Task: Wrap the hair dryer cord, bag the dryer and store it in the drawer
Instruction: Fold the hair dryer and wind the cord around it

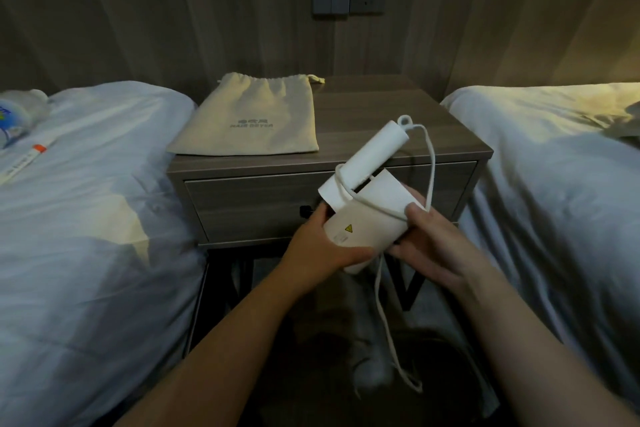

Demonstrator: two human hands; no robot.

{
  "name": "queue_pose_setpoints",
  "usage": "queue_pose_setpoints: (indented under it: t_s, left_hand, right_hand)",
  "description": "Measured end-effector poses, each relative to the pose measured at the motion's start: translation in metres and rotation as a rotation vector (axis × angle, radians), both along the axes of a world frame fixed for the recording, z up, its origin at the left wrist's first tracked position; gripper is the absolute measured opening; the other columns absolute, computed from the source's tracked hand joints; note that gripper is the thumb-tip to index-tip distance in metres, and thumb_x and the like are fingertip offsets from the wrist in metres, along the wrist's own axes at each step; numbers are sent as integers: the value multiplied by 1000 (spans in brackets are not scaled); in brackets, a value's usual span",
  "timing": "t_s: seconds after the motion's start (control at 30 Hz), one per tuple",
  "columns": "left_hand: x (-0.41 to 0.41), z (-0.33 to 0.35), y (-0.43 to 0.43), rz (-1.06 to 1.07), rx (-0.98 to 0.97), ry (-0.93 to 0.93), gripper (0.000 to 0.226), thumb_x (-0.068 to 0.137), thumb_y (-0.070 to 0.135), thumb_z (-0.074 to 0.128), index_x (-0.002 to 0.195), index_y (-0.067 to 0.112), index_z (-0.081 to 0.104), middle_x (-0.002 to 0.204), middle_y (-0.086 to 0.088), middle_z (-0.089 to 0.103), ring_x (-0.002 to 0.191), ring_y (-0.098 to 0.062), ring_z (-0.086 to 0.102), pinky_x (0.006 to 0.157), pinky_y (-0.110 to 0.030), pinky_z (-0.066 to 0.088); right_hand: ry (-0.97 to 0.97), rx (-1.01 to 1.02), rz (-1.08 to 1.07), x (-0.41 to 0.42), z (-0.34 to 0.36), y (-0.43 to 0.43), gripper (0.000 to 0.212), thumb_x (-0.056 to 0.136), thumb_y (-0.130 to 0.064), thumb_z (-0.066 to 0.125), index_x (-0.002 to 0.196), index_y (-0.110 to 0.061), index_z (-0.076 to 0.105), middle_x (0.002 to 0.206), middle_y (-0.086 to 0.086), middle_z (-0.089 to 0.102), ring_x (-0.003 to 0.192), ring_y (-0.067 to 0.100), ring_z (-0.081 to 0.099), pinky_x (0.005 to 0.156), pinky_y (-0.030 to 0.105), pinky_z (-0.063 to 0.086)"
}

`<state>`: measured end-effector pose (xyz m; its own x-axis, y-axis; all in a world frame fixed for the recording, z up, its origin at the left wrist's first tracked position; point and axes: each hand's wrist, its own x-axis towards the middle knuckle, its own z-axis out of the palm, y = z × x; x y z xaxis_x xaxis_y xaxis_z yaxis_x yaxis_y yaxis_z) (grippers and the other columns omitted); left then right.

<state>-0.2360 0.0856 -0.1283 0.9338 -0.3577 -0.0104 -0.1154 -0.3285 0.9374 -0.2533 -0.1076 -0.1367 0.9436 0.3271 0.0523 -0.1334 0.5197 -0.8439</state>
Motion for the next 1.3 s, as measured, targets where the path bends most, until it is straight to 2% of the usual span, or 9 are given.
queue_pose_setpoints:
  t_s: [0.1, 0.17, 0.23, 0.37, 0.7, 0.9, 1.0, 1.17, 1.3]
  left_hand:
    - [0, -3, -3, -7, -17, 31, 127, 66, 20, 82, 145, 34, -17, 113, 15, 47, 93, 7, 48, 79, -13, 40]
    - [0, -8, -2, -43, -14, -12, 133, 65, 26, 83, 136, 46, -28, 123, 14, 48, 97, 9, 48, 79, -12, 38]
    - [-1, -9, -1, -76, 33, -57, 132, 62, 33, 84, 130, 56, -27, 136, 17, 39, 107, 6, 45, 84, -15, 37]
    - [-4, -11, -2, -101, 104, -132, 132, 57, 38, 85, 128, 63, -23, 126, 29, 30, 110, 3, 45, 84, -17, 40]
    - [-1, -22, -7, -46, 0, -108, 120, 62, 37, 82, 142, 48, -6, 121, 25, 35, 104, 5, 47, 86, -20, 45]
    - [-1, -23, -6, -7, -63, -118, 118, 64, 28, 83, 142, 46, -4, 116, 36, 34, 104, 13, 46, 74, -5, 44]
    - [-1, -23, -6, 15, -59, -127, 116, 63, 32, 83, 141, 49, -1, 117, 33, 38, 105, 9, 48, 81, -12, 43]
    - [-4, -23, -13, 30, -101, -67, 106, 69, 23, 80, 141, 43, 4, 108, 34, 38, 94, 13, 47, 64, 1, 42]
    - [-3, -21, -14, 35, -108, -31, 99, 71, 23, 78, 132, 50, 4, 107, 30, 36, 93, 10, 46, 63, -4, 41]
  right_hand:
    - [73, -54, -158, 1, -2, 4, 77, 51, -38, 88, 122, -25, 60, 126, 10, 62, 112, 28, 63, 78, 44, 56]
    - [74, -119, -201, 0, -4, 3, 78, 47, -42, 88, 119, -26, 62, 122, 9, 65, 109, 27, 64, 77, 43, 57]
    - [52, -199, -207, -2, -4, 3, 80, 46, -46, 88, 120, -27, 61, 121, 8, 66, 109, 26, 65, 77, 41, 58]
    - [9, -303, -209, -4, -3, 4, 83, 49, -46, 86, 124, -27, 58, 124, 10, 64, 109, 26, 64, 82, 39, 56]
    - [-2, -318, -242, -6, -2, 9, 65, 62, -42, 80, 122, -29, 59, 117, 5, 68, 107, 25, 65, 82, 39, 56]
    - [189, -87, -244, -6, 2, 19, 50, 92, -47, 33, 133, -23, 51, 130, 5, 62, 118, 22, 59, 86, 36, 55]
    - [249, 0, -280, -3, 0, 23, 47, 96, -42, 31, 134, -24, 50, 130, 6, 61, 120, 24, 57, 90, 38, 51]
    - [327, 184, -359, 0, -7, 32, 42, 96, -42, 33, 126, -26, 57, 122, 7, 66, 118, 24, 58, 96, 39, 46]
    - [321, 207, -397, 0, -12, 34, 38, 97, -28, 38, 127, -16, 58, 126, 15, 63, 120, 28, 56, 99, 42, 46]
